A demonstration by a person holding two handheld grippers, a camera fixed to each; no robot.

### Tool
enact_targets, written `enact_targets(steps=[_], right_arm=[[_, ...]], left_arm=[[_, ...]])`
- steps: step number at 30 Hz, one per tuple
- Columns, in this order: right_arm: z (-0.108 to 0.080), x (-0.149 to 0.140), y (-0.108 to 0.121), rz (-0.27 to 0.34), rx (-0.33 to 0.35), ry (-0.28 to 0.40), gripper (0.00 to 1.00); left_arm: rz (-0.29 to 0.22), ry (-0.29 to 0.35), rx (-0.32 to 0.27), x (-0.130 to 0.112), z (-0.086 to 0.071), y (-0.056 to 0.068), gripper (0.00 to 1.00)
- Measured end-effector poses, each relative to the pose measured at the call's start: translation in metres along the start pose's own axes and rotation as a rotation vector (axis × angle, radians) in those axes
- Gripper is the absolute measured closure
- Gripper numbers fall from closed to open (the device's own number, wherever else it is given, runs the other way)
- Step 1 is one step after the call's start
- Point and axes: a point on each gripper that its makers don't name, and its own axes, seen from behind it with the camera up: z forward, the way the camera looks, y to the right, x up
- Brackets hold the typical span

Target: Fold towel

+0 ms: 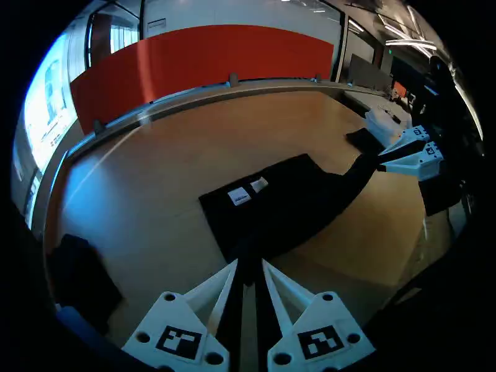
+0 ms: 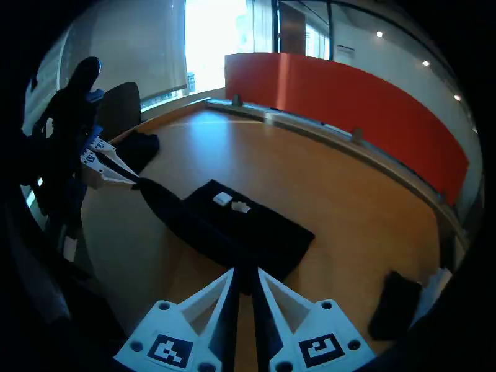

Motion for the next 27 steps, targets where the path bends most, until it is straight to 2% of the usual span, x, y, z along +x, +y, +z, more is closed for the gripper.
enact_targets(steps=[16,20,27], right_arm=[[0.041,0.008,0.038,0.03,-0.038,-0.033,0.88],[0.052,0.006,0.045,0.044,-0.039,-0.044,0.88],[0.061,0.0,0.051,0.067,-0.036,-0.06,0.88]], left_arm=[[0.045,0.023,0.036,0.037,0.052,-0.031,0.88],[0.051,0.013,0.04,0.038,0.064,-0.034,0.88],[0.053,0.001,0.036,0.035,0.075,-0.033,0.88]])
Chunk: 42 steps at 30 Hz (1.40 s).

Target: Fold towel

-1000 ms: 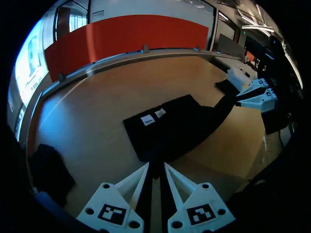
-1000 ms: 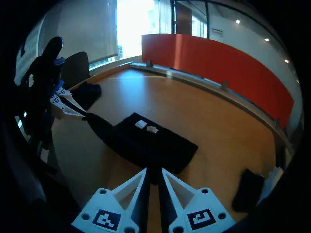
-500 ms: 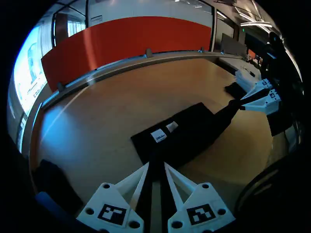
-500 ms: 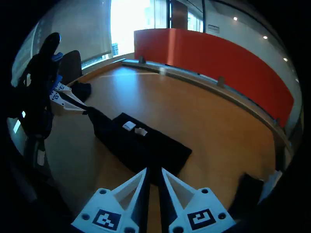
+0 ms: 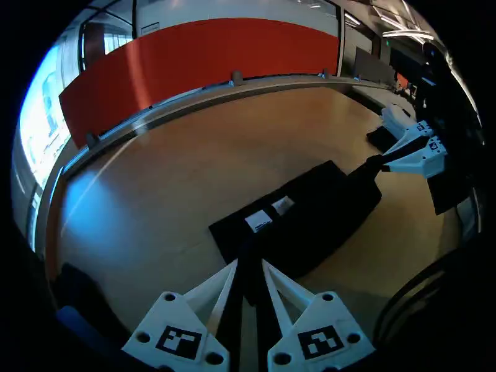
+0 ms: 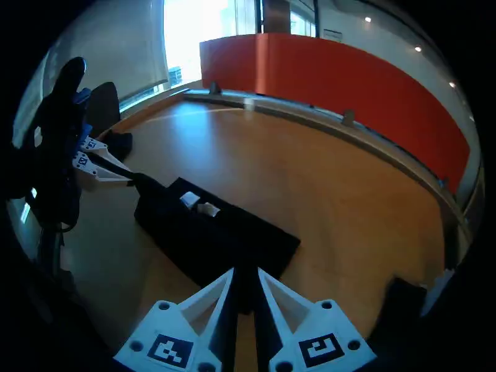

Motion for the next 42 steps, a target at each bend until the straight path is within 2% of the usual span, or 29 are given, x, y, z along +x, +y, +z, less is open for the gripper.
enact_targets(steps=[8,14,20,26,28,32,34,36,38,40,42], right_arm=[[0.019,-0.006,0.01,0.003,-0.008,-0.022,0.87],[0.037,-0.007,0.022,0.022,-0.028,-0.031,0.85],[0.049,-0.005,0.031,0.053,-0.05,-0.034,0.8],[0.056,-0.007,0.04,0.067,-0.082,-0.044,0.64],[0.058,-0.008,0.045,0.07,-0.096,-0.047,0.55],[0.061,-0.009,0.052,0.069,-0.115,-0.049,0.41],[0.061,-0.008,0.055,0.064,-0.124,-0.047,0.33],[0.06,-0.008,0.056,0.058,-0.13,-0.044,0.3],[0.059,-0.007,0.057,0.052,-0.134,-0.039,0.17],[0.058,-0.007,0.057,0.05,-0.133,-0.035,0.0],[0.057,-0.007,0.057,0.05,-0.131,-0.031,0.0]], left_arm=[[0.02,-0.011,0.022,-0.004,0.025,-0.007,0.86],[0.026,-0.004,0.045,-0.002,0.046,-0.016,0.77],[0.023,-0.009,0.064,0.0,0.06,-0.024,0.72],[0.045,-0.007,0.09,0.001,0.067,-0.031,0.62],[0.053,-0.007,0.104,0.002,0.068,-0.034,0.55],[0.058,-0.014,0.127,0.0,0.069,-0.04,0.35],[0.05,-0.021,0.127,-0.001,0.069,-0.041,0.32],[0.041,-0.021,0.127,-0.002,0.068,-0.042,0.16],[0.031,-0.015,0.128,0.0,0.065,-0.044,0.05],[0.021,-0.009,0.129,0.0,0.062,-0.044,0.05],[0.013,-0.006,0.129,0.0,0.06,-0.044,0.05]])
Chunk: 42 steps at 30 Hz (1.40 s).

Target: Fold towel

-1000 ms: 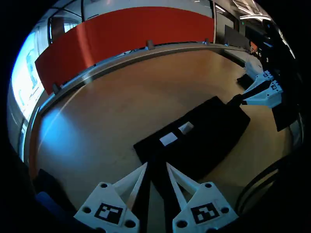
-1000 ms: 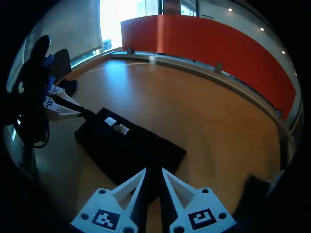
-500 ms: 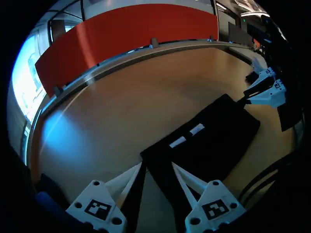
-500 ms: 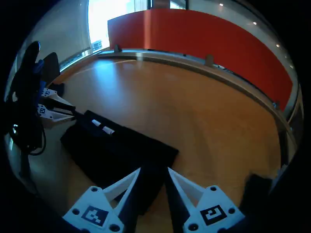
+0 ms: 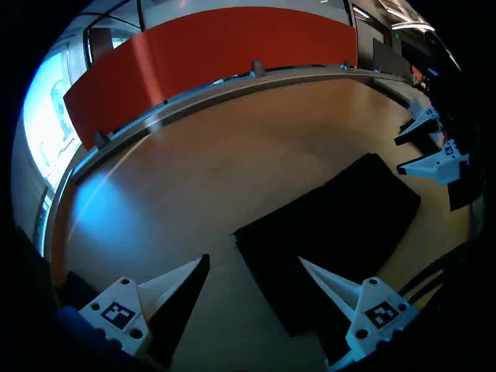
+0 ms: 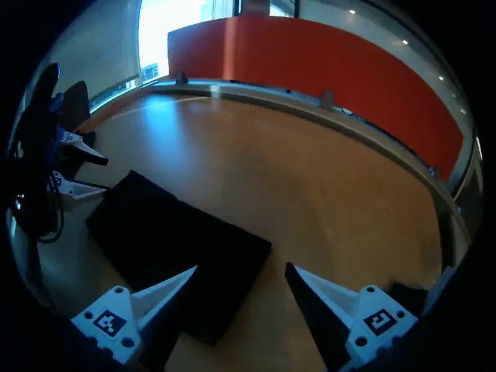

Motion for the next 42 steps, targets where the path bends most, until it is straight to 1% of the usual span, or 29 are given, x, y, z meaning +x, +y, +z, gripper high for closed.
enact_targets(steps=[5,8,14,17,23,26,29,35,42], right_arm=[[-0.003,-0.002,-0.002,0.006,0.008,0.005,0.0],[-0.007,-0.005,-0.005,0.004,0.012,0.005,0.0],[-0.018,-0.014,-0.011,-0.002,0.018,0.006,0.0],[-0.024,-0.02,-0.014,0.0,0.02,0.007,0.0],[-0.039,-0.032,-0.021,0.01,0.02,0.005,0.0],[-0.045,-0.038,-0.024,0.014,0.021,0.007,0.0],[-0.049,-0.043,-0.026,0.016,0.02,0.004,0.0],[-0.051,-0.049,-0.03,0.015,0.032,0.001,0.0],[-0.049,-0.053,-0.038,-0.017,0.063,-0.007,0.0]], left_arm=[[-0.011,0.001,0.0,-0.001,-0.004,0.001,0.05],[-0.016,0.002,-0.004,-0.003,-0.008,0.003,0.05],[-0.042,0.005,-0.001,-0.01,-0.021,0.005,0.05],[-0.065,0.003,0.002,-0.018,-0.029,0.007,0.05],[-0.111,-0.023,0.022,-0.041,-0.045,0.011,0.05],[-0.134,-0.028,0.022,-0.052,-0.051,0.015,0.05],[-0.154,-0.033,0.026,-0.06,-0.055,0.017,0.05],[-0.187,-0.026,0.044,-0.068,-0.066,0.015,0.05],[-0.221,-0.025,0.068,-0.079,-0.082,0.009,0.05]])
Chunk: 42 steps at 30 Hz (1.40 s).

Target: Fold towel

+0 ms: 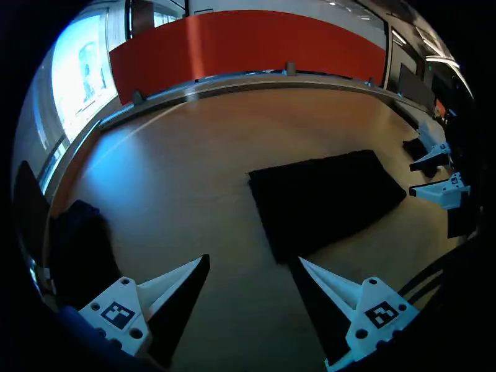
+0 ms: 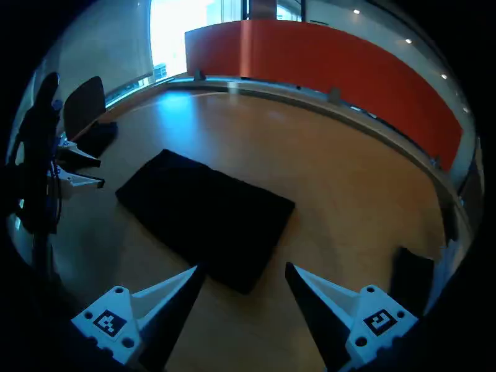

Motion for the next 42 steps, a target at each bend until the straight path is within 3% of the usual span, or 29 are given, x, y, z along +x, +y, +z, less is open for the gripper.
enact_targets(steps=[11,20,28,36,42], right_arm=[[0.01,-0.014,-0.004,-0.107,0.061,-0.045,0.0],[0.015,-0.02,0.0,-0.136,0.081,-0.076,0.07],[0.018,-0.03,0.0,-0.162,0.119,-0.111,0.32],[0.019,-0.036,0.005,-0.17,0.126,-0.14,0.45],[0.019,-0.039,0.006,-0.153,0.131,-0.154,0.81]], left_arm=[[-0.057,-0.006,0.061,-0.026,-0.034,-0.023,0.05],[-0.086,-0.019,0.086,-0.043,-0.051,-0.033,0.05],[-0.107,-0.032,0.093,-0.055,-0.059,-0.033,0.05],[-0.111,-0.038,0.097,-0.059,-0.062,-0.035,0.05],[-0.116,-0.04,0.096,-0.06,-0.062,-0.035,0.05]])
